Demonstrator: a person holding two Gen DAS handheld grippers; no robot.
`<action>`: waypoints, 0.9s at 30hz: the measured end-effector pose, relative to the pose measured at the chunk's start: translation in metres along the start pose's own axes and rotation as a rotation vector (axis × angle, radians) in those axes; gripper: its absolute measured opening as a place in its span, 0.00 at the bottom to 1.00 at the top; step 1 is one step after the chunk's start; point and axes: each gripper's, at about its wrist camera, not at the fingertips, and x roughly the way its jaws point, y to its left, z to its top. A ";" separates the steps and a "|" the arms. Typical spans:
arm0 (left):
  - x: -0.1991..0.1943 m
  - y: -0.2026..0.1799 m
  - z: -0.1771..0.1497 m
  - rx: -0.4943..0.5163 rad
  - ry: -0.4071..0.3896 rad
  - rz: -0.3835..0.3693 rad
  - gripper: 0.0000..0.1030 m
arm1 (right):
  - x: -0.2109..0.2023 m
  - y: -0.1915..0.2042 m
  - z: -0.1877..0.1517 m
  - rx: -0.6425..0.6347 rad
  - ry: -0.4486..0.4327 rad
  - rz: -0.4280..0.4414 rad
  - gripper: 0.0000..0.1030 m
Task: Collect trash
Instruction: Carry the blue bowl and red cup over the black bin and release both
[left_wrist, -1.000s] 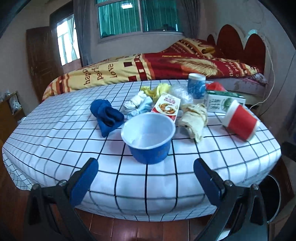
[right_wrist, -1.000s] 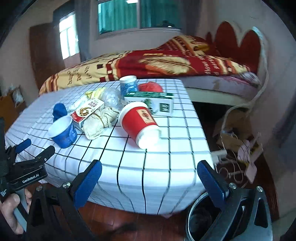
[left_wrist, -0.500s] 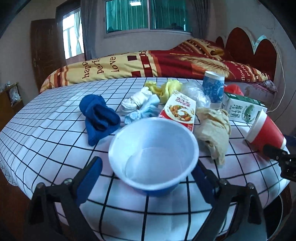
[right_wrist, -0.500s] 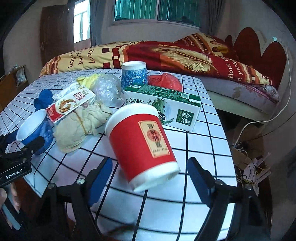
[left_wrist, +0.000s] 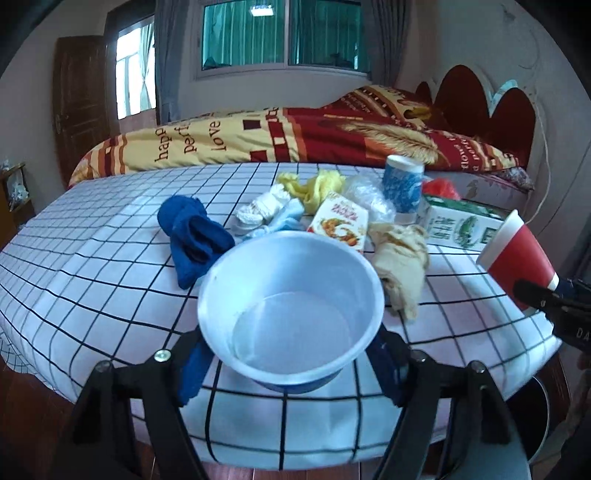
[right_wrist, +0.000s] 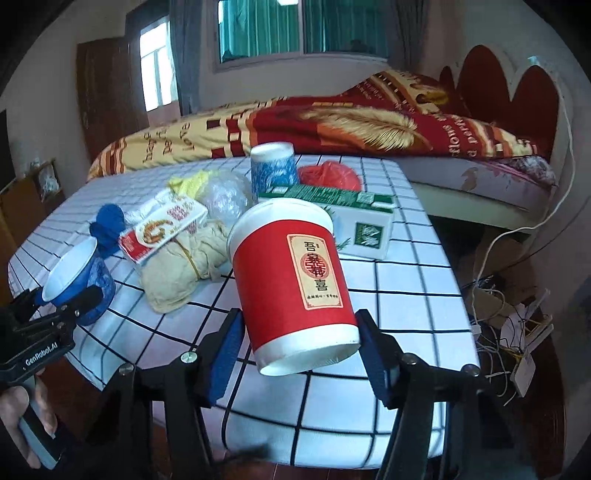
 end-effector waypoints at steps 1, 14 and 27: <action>-0.005 -0.003 0.000 0.008 -0.006 -0.005 0.73 | -0.008 -0.002 -0.001 0.005 -0.013 -0.003 0.60; -0.050 -0.066 -0.005 0.128 -0.067 -0.139 0.73 | -0.110 -0.035 -0.027 0.064 -0.133 -0.076 0.58; -0.085 -0.171 -0.034 0.303 -0.077 -0.359 0.73 | -0.178 -0.122 -0.101 0.186 -0.092 -0.246 0.58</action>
